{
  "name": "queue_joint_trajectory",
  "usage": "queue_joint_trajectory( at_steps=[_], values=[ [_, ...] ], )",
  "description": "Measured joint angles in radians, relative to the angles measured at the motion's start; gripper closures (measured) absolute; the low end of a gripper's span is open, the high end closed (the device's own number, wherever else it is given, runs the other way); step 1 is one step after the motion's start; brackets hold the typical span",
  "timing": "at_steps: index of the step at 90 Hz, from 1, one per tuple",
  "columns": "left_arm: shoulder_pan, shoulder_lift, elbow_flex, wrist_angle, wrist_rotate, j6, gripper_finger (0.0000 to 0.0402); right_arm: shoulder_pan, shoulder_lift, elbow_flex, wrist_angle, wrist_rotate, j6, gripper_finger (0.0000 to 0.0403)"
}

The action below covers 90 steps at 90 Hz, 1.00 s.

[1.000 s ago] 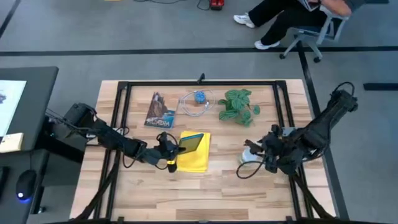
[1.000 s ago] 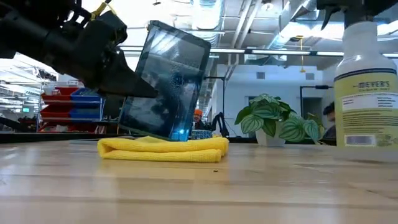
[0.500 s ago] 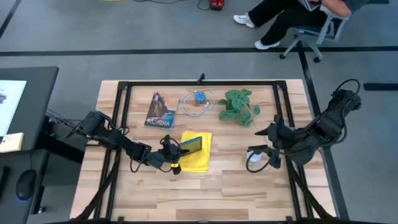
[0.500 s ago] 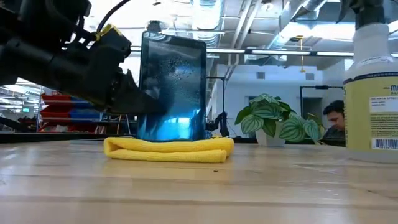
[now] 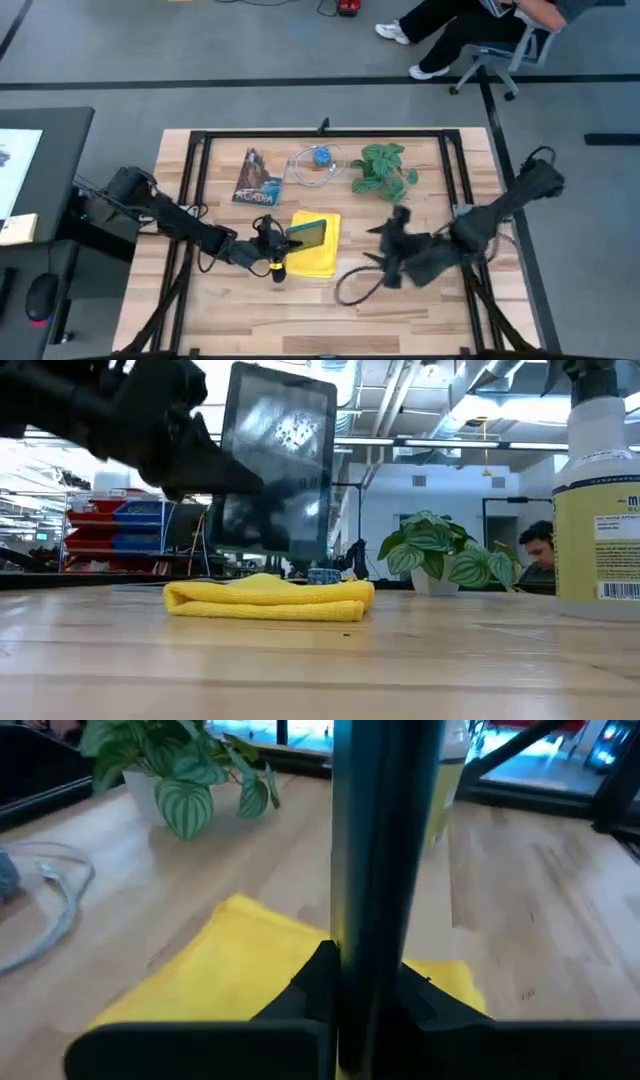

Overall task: Clean tablet
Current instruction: Wipe the front of the tablet using microfiber towel

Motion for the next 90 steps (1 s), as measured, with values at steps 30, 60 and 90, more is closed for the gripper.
queue_joint_trajectory(
  at_steps=[30,60,90],
  values=[
    [0.002,-0.06,0.133,-0.42,0.014,-0.029,0.0393,-0.07,0.188,0.0,0.287,-0.004,-0.252,0.0164],
    [0.002,-0.007,0.131,-0.428,0.035,-0.071,0.0393,-0.215,0.171,0.0,0.469,-0.288,-0.35,0.0232],
    [-0.006,-0.008,0.131,-0.431,0.034,-0.078,0.0393,-0.309,0.189,-0.002,0.493,-0.283,-0.259,0.0394]
  ],
)
